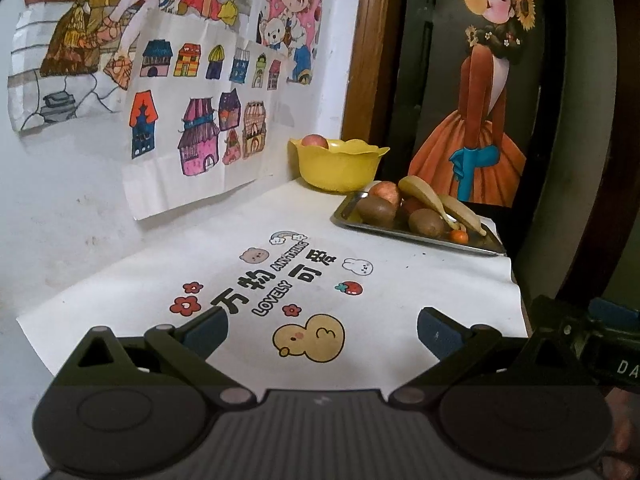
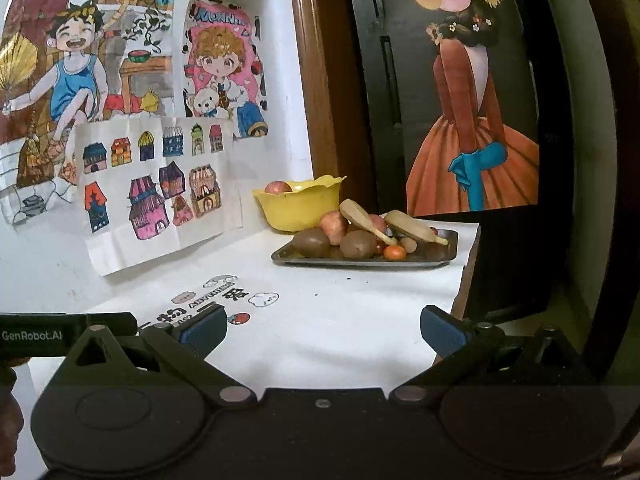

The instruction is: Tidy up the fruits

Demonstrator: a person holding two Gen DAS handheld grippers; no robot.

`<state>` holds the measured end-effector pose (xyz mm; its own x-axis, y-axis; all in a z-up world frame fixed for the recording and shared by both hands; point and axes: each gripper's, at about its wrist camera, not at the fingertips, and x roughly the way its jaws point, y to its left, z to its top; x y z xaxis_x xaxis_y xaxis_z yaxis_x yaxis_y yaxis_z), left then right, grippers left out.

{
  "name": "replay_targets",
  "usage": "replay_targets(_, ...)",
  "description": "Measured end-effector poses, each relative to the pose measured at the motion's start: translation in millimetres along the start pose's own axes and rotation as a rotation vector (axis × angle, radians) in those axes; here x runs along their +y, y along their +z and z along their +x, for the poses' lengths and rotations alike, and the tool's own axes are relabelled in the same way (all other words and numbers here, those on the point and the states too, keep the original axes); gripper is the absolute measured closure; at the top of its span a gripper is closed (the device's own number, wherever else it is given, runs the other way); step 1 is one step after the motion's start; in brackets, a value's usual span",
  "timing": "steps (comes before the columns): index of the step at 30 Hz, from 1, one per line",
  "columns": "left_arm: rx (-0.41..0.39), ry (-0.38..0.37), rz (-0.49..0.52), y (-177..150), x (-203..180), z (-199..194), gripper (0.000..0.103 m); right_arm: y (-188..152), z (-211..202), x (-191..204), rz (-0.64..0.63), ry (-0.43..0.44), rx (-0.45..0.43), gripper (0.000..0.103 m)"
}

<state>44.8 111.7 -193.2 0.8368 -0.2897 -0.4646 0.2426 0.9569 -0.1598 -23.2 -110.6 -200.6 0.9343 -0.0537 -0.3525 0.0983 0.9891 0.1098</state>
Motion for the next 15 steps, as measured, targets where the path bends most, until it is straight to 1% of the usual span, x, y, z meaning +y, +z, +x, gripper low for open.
replay_targets(8,-0.003,0.005,-0.009,1.3,3.5,6.2,0.0,1.6,11.7,5.7,-0.03,0.0,0.005,0.001)
replay_targets(15,0.01,0.003,-0.007,1.1,3.9,13.6,0.0,1.7,18.2,5.6,-0.034,-0.002,0.011,0.001)
